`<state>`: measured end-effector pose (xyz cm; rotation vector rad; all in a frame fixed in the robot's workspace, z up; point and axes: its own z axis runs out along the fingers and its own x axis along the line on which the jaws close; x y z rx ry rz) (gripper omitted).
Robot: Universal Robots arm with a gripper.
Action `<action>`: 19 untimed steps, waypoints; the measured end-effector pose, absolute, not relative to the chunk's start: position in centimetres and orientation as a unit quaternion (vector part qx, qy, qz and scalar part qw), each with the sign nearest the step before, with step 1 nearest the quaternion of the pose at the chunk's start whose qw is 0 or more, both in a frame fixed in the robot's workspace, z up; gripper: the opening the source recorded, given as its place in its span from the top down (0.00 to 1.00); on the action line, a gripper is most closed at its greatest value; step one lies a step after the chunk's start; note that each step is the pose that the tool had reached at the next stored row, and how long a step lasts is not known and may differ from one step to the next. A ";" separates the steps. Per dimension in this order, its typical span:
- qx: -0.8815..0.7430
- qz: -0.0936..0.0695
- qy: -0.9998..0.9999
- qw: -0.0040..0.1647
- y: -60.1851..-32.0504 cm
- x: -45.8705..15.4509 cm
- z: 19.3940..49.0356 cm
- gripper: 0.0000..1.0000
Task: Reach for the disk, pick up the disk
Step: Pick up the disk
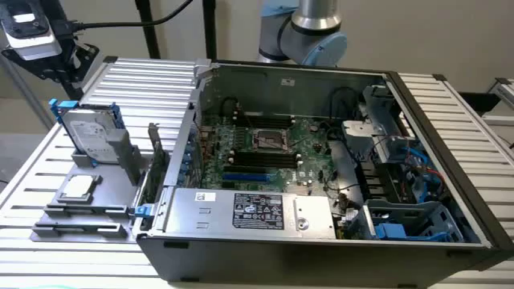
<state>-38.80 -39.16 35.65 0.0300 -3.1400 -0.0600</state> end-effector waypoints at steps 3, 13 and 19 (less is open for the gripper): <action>0.010 -0.019 -1.000 0.000 -39.2 -38.8 35.6 0.89; 0.010 -0.019 -1.000 0.000 -39.2 -38.8 35.7 0.89; 0.010 -0.019 -1.000 0.000 -38.6 -40.0 35.6 0.89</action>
